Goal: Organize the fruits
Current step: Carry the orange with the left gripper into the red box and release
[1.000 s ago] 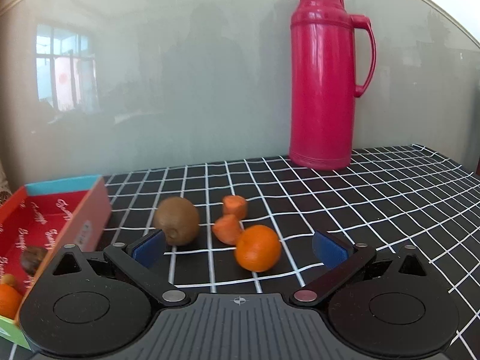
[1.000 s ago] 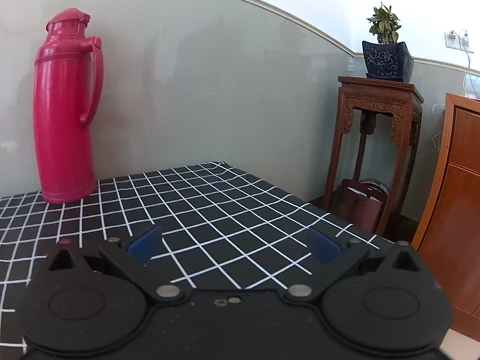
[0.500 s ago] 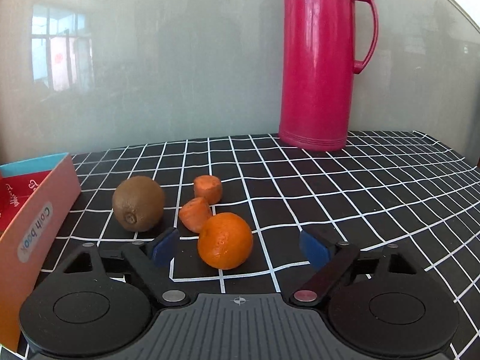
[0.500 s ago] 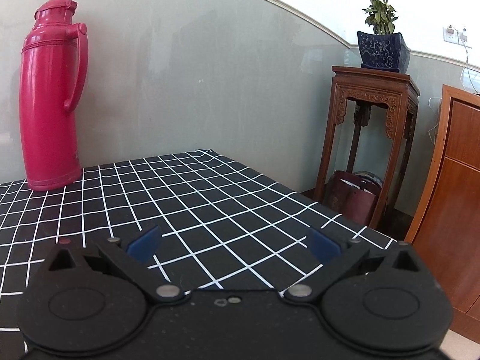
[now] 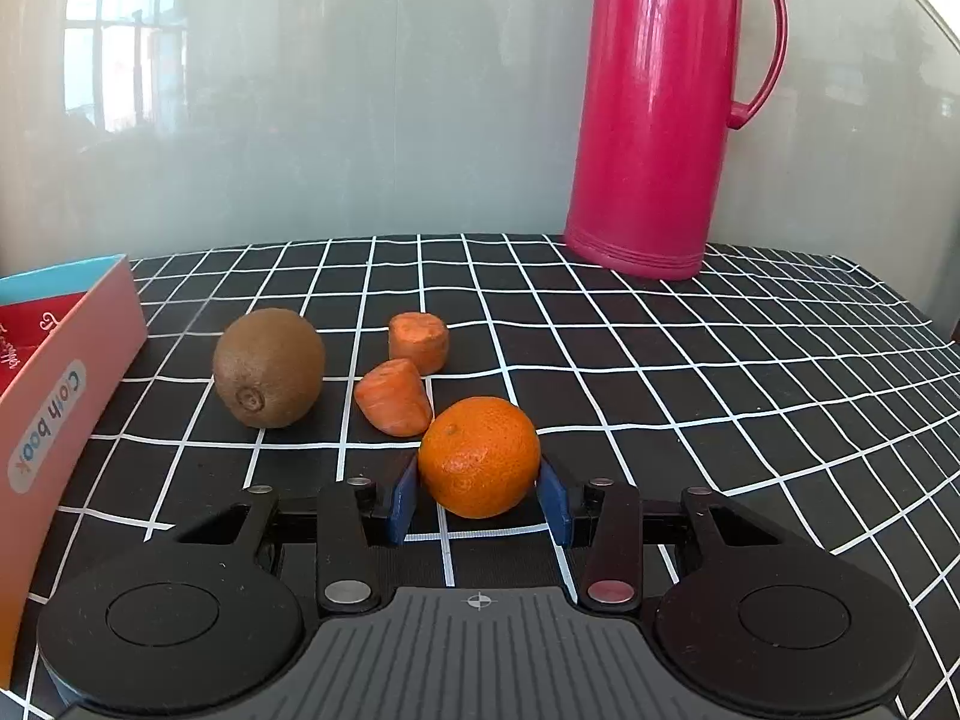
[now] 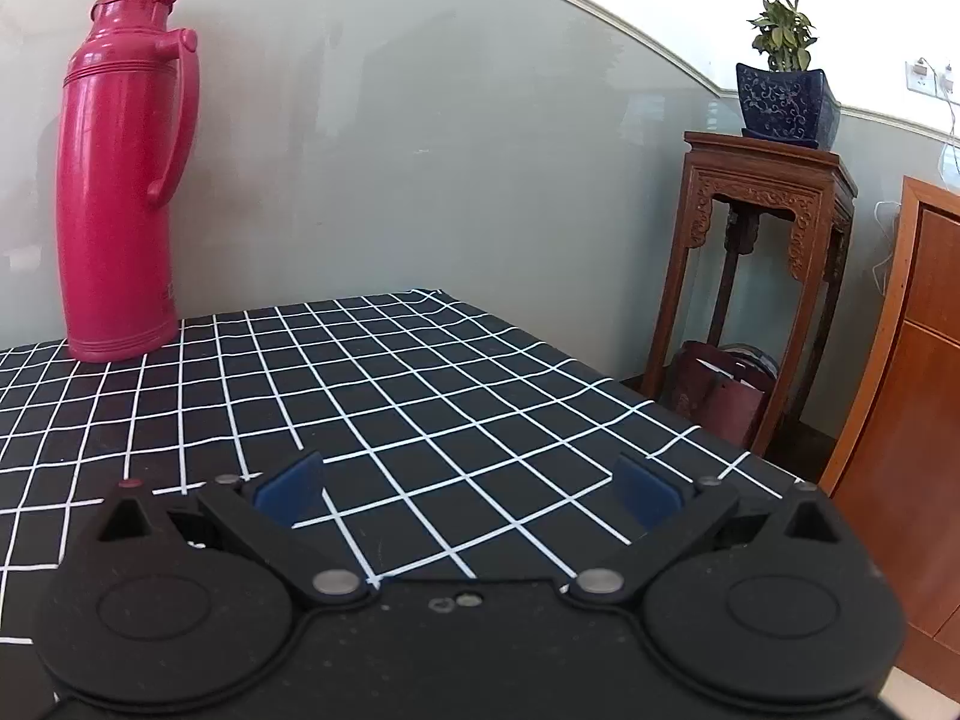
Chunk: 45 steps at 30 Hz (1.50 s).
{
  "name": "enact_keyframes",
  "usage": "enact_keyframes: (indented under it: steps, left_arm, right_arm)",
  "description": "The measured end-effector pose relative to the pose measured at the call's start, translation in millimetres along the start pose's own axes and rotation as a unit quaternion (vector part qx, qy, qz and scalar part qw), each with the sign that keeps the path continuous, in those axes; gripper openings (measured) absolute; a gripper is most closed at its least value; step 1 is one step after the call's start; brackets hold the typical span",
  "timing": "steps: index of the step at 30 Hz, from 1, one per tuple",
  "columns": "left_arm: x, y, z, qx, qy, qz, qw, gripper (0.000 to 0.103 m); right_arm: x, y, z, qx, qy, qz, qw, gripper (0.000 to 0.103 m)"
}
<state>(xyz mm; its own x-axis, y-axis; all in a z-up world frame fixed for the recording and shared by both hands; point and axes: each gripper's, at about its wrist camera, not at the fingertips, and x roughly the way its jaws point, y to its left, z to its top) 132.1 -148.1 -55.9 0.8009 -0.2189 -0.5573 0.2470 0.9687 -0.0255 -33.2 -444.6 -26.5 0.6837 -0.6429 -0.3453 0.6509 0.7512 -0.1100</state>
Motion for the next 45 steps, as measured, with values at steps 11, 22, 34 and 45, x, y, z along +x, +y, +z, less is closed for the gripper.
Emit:
enact_keyframes:
  steps: [11,22,34,45]
  left_arm:
    - [-27.5,6.6,4.5,0.010,-0.026,-0.008,0.9996,0.043]
    - [-69.7,39.5,9.4,0.011,-0.059,0.004,0.9982,0.043]
    - [-108.8,99.4,9.3,-0.009,-0.085,0.040,0.9955,0.043]
    - [-124.5,152.2,4.1,-0.026,-0.090,0.077,0.9926,0.043]
  right_arm:
    - [-8.3,19.0,6.4,-0.007,-0.004,0.022,1.000,0.103]
    - [-24.0,52.6,16.9,-0.013,-0.012,0.053,0.998,0.103]
    - [-49.5,106.4,26.5,-0.030,-0.031,0.098,0.994,0.103]
    - [-66.6,149.1,25.8,-0.047,-0.039,0.128,0.990,0.103]
